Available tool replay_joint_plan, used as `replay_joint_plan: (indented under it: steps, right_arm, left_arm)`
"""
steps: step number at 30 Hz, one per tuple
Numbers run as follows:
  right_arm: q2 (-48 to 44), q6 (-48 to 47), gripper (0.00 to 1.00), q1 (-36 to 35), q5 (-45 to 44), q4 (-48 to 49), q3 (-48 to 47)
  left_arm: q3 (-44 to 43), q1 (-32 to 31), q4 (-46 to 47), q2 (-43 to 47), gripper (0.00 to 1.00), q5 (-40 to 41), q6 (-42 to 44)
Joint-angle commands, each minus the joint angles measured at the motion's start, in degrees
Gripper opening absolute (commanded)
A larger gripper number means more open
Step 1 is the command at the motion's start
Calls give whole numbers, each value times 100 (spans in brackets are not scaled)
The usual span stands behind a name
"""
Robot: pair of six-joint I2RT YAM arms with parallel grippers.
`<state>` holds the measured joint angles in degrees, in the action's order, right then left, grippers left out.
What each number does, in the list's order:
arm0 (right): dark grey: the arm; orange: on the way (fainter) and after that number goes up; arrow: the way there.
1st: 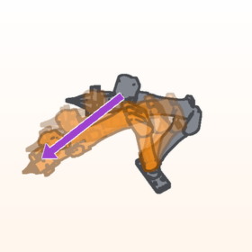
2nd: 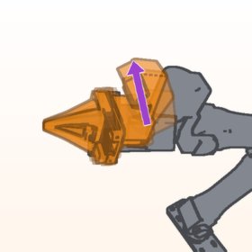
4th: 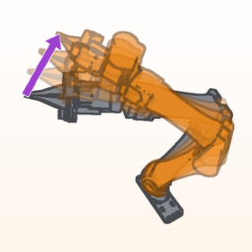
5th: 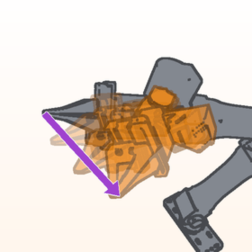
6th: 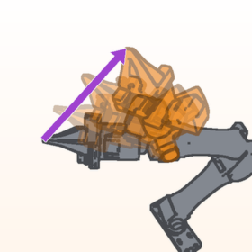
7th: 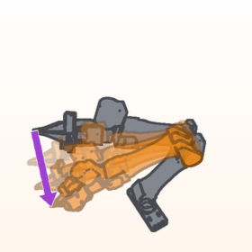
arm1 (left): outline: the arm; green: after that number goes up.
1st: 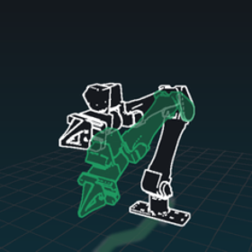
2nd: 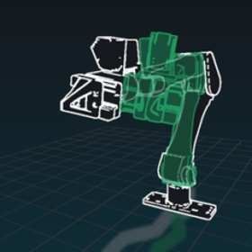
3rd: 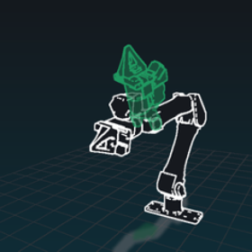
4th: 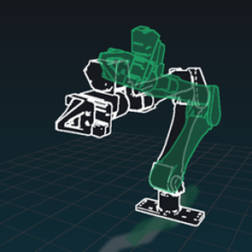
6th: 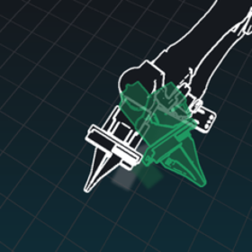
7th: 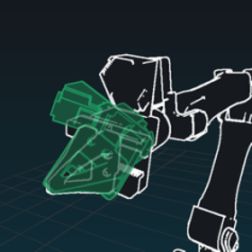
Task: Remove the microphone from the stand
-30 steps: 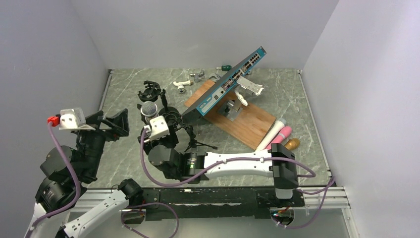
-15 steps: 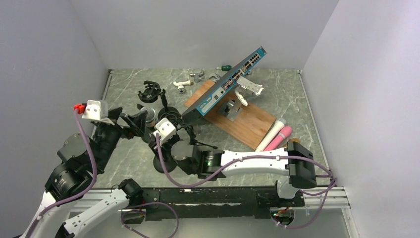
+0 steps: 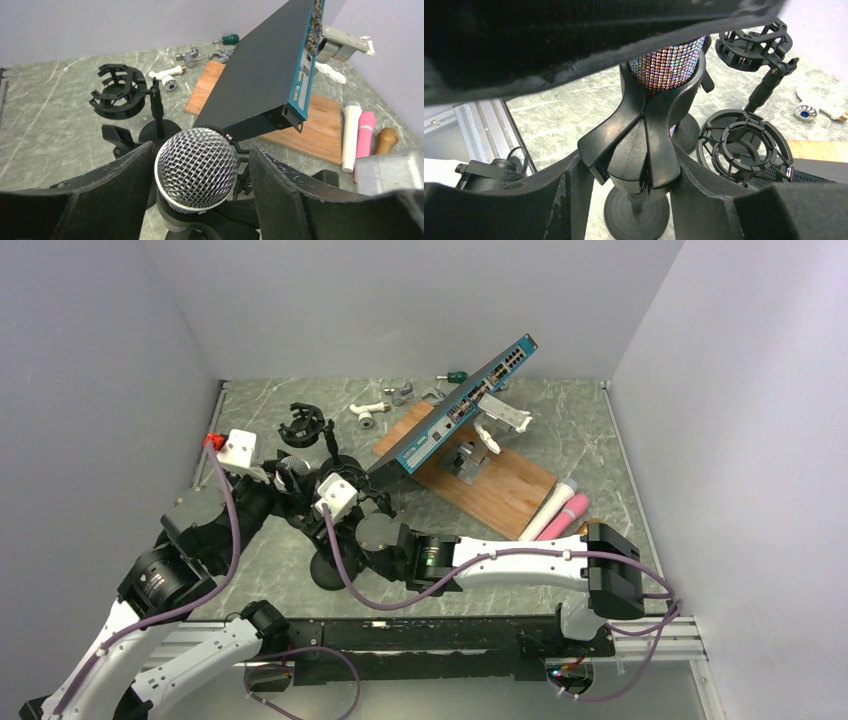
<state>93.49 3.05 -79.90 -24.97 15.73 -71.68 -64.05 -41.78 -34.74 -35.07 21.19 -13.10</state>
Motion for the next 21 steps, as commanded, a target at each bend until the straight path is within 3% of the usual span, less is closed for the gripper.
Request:
replay_joint_plan:
  steps: [1, 4, 8, 10, 16, 20, 21]
  right_arm:
    - [-301, -37, 33, 17, 40, 230, 102]
    - [-316, -39, 36, 20, -4, 236, 110]
    - [-332, -89, 41, 15, -124, 282, 135]
    - [-315, -92, 42, 19, -156, 256, 103]
    - [-302, -89, 53, -1, -283, 260, 69]
    - [-183, 78, 71, -131, -1020, 94, -152]
    - [-156, 135, 77, -164, -1154, 49, -203]
  left_arm:
    - [269, -17, 325, 180, 67, 208, 159]
    - [309, -15, 395, 127, 64, 185, 253]
    - [252, -11, 243, -13, 79, 212, 304]
    - [347, -20, 288, 21, 77, 236, 363]
    - [509, -14, 439, 102, 31, 160, 521]
    - [473, -18, 412, 80, 2, 129, 583]
    - [457, -17, 409, 79, 0, 170, 569]
